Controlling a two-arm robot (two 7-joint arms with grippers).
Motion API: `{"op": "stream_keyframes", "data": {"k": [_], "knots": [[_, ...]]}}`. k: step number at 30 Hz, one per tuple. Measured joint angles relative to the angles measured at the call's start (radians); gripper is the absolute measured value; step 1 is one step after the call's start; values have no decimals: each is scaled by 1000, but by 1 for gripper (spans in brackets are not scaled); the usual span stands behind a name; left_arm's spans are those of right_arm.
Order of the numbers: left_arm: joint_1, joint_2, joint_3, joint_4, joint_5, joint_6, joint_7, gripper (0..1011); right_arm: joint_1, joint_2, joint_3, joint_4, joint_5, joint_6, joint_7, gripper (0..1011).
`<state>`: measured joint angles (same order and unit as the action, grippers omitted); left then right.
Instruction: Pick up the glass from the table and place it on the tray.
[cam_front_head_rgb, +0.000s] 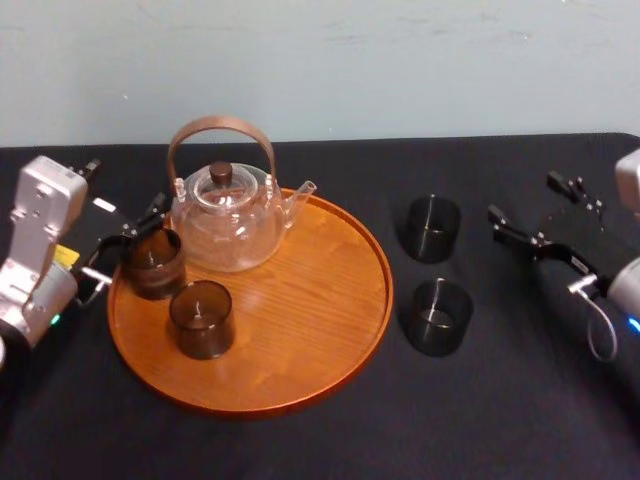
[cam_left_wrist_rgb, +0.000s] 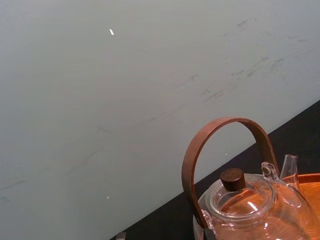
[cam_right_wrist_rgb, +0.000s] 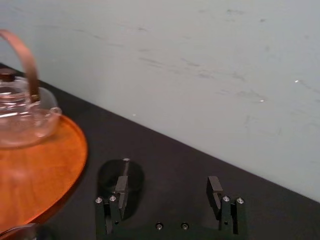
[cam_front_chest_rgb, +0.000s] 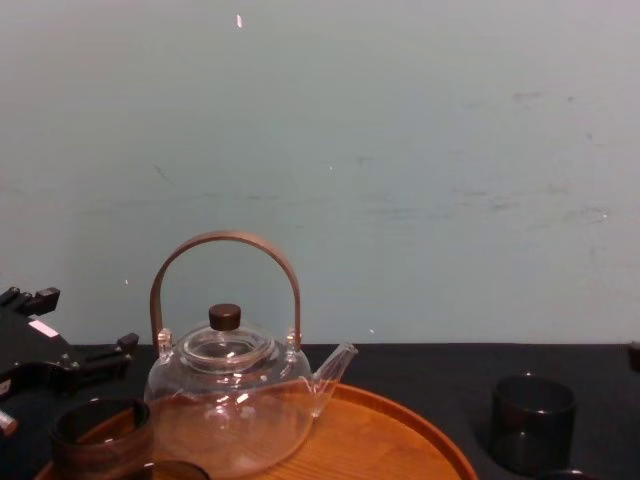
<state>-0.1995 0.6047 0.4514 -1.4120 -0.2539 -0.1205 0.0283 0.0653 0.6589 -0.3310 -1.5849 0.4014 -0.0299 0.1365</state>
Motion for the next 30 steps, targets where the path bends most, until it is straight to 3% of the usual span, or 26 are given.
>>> {"op": "stream_keyframes", "data": {"k": [4,12,21,30], "knots": [[0,0,0,0,0,0,0,1001,-36,25,19,-39,23,15,31,1002],[0,0,0,0,0,0,0,1001,-132,109,61,-125,59,32,138,1002],[0,0,0,0,0,0,0,1001,-178,168,76,-149,66,20,251,1002],[0,0,0,0,0,0,0,1001,-189,195,74,-150,54,-1,353,1002]]}}
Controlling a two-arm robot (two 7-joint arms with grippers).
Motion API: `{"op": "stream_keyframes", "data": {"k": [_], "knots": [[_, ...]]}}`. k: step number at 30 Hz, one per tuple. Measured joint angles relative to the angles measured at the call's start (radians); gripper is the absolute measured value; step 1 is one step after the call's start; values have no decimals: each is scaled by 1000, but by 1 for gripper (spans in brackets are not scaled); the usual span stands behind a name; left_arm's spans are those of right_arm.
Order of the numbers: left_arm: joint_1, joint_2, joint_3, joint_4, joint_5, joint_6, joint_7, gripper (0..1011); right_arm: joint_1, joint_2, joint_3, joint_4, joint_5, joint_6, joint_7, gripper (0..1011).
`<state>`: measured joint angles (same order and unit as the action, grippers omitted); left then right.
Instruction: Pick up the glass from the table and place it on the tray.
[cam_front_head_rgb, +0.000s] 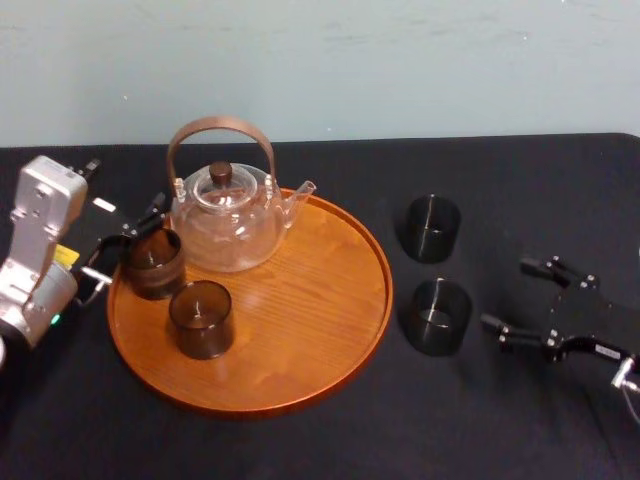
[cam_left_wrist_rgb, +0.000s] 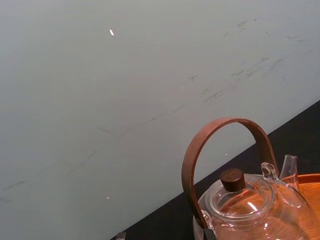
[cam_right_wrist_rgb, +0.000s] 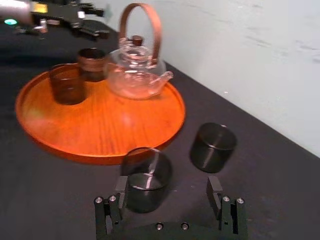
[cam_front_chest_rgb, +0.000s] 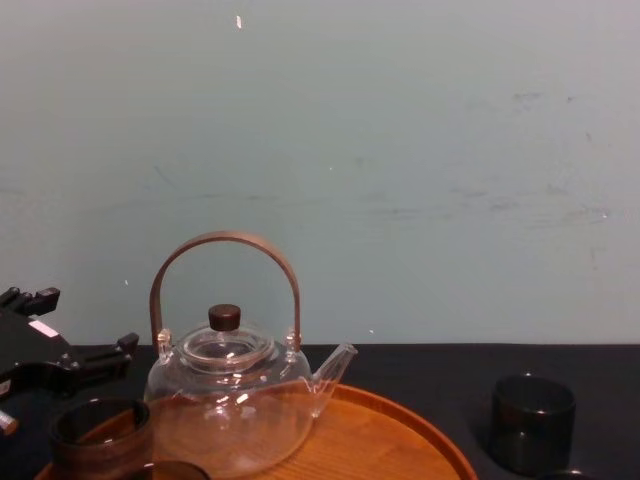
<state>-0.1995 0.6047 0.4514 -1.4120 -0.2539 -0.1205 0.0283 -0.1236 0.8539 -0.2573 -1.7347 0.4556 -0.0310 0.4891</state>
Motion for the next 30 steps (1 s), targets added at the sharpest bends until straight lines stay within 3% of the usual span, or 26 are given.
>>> {"op": "stream_keyframes", "data": {"k": [9,18,30], "knots": [[0,0,0,0,0,0,0,1001,14,-9,-18,7,-25,-2,60,1002],[0,0,0,0,0,0,0,1001,50,-53,-41,40,-59,34,78,1002],[0,0,0,0,0,0,0,1001,92,-105,-67,91,-65,86,78,1002]]}}
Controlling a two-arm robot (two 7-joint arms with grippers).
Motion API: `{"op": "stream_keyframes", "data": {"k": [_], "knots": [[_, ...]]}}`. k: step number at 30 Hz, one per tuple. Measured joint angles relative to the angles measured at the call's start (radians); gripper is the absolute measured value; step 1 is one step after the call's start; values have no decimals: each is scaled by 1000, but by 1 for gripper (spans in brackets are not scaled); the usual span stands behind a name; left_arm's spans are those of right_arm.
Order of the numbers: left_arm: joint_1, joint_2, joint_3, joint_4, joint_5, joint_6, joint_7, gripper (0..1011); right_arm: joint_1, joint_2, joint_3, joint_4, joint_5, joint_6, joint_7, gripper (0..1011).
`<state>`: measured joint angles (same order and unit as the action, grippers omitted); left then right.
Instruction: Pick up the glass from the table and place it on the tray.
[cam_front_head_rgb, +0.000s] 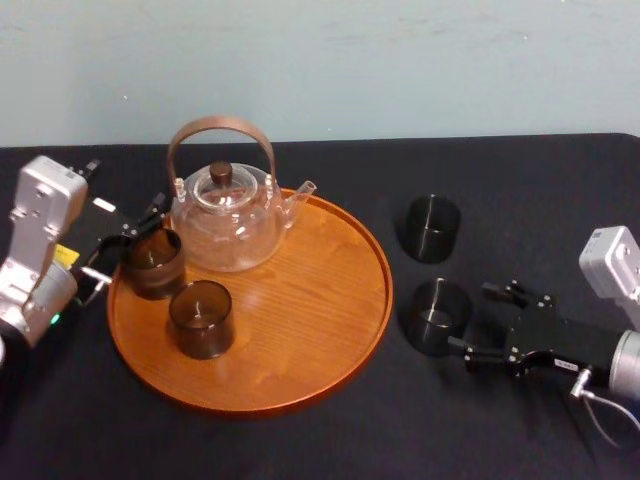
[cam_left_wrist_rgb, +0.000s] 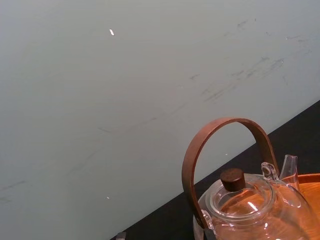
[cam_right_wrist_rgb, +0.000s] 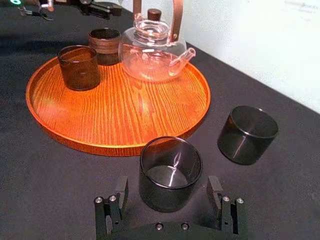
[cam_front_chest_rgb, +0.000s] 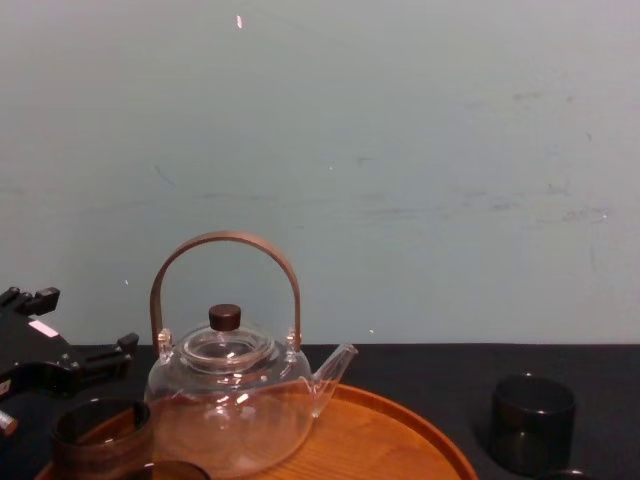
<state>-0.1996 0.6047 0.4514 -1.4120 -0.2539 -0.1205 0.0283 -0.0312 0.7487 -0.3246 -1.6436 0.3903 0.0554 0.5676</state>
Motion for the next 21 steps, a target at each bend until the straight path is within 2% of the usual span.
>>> {"op": "stream_keyframes", "data": {"k": [21], "knots": [[0,0,0,0,0,0,0,1001,104,-61,-59,97,19,65,17,1002]]}}
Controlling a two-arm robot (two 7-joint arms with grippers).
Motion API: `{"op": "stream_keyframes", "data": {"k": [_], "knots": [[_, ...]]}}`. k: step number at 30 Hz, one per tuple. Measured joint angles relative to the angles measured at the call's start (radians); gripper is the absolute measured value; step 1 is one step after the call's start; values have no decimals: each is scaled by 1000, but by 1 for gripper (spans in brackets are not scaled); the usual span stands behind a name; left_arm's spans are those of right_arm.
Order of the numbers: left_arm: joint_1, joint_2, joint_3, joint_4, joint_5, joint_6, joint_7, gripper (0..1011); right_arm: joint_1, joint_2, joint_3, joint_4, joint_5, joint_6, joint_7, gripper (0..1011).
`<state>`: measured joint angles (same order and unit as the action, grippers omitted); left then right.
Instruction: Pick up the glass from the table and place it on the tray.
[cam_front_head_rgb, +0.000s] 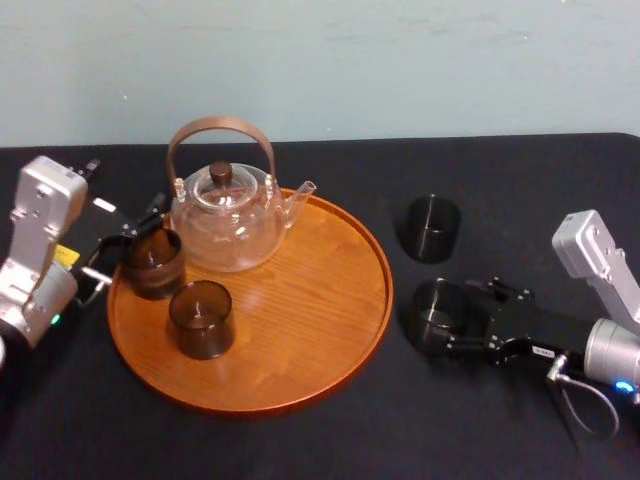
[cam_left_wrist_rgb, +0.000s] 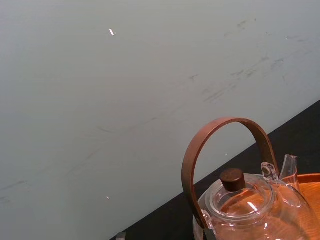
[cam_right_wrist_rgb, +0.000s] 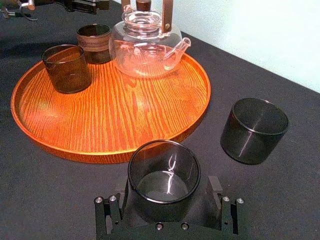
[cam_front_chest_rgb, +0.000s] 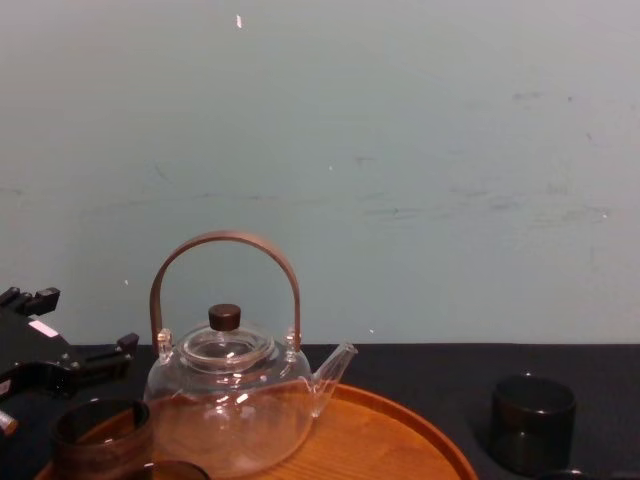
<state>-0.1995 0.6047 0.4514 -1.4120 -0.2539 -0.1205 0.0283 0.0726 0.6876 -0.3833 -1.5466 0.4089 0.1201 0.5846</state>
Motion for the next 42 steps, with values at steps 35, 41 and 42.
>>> {"op": "stream_keyframes", "data": {"k": [35,41,42], "knots": [[0,0,0,0,0,0,0,1001,63,-22,-48,42,-13,12,10,951],[0,0,0,0,0,0,0,1001,62,-21,-48,42,-13,12,10,900],[0,0,0,0,0,0,0,1001,62,-21,-47,42,-13,11,10,900]]}}
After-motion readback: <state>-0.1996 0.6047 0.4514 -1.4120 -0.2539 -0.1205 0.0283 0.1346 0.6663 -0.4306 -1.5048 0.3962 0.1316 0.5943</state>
